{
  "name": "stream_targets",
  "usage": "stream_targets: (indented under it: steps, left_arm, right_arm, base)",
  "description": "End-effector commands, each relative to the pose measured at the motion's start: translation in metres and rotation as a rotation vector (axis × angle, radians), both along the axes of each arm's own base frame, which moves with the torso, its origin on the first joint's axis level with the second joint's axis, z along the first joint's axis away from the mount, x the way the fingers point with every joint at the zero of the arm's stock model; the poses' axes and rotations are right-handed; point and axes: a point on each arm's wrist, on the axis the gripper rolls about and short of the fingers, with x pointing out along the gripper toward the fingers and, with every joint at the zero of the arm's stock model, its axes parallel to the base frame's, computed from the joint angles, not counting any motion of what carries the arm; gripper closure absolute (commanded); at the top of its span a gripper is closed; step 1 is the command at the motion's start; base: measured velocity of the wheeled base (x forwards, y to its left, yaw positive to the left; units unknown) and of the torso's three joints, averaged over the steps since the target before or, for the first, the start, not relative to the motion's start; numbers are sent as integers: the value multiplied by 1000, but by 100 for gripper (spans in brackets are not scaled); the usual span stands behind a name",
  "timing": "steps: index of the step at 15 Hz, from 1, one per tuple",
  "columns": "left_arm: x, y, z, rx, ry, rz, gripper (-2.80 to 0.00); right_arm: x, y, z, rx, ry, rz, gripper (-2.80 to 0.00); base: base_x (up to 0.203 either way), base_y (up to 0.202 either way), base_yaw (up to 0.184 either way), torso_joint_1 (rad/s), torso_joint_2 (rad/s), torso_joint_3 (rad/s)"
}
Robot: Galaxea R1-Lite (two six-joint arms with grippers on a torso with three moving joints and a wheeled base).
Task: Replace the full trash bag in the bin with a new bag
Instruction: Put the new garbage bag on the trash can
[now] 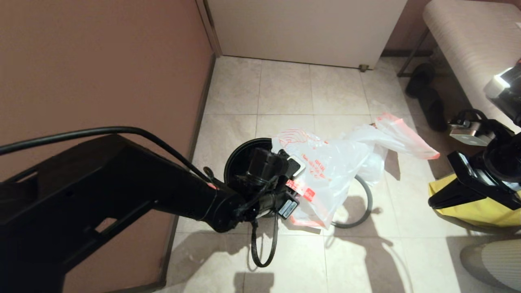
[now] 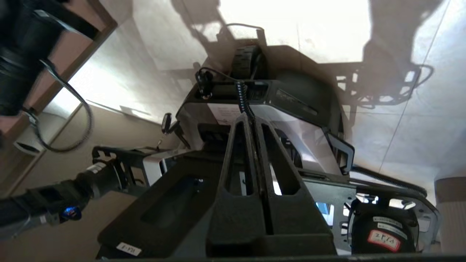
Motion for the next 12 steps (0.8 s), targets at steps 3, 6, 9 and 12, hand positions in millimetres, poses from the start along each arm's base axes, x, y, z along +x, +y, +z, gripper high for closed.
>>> stream_targets:
  steps: [3,6,9,12]
  left_arm:
    - [-10,-22,-31,35,-34,-77,-280]
    - [-7,-31,-49,156,-158,-120,-280]
    - [4,-31,-60,212,-234,-230,-280]
    - [18,-38,-54,234,-363,-299,-280]
  right_arm:
    - [2,-2,-3,0,17,-12,0]
    - [11,-9,-1,3,7,-50,0]
    - [4,-14,7,39,4,-131,0]
    - [-3,-17,15,45,-22,-149,0]
  base:
    - [0,0,0,0,0,0]
    - [0,0,0,0,0,0]
    - [0,0,0,0,0,0]
    - [0,0,0,0,0,0]
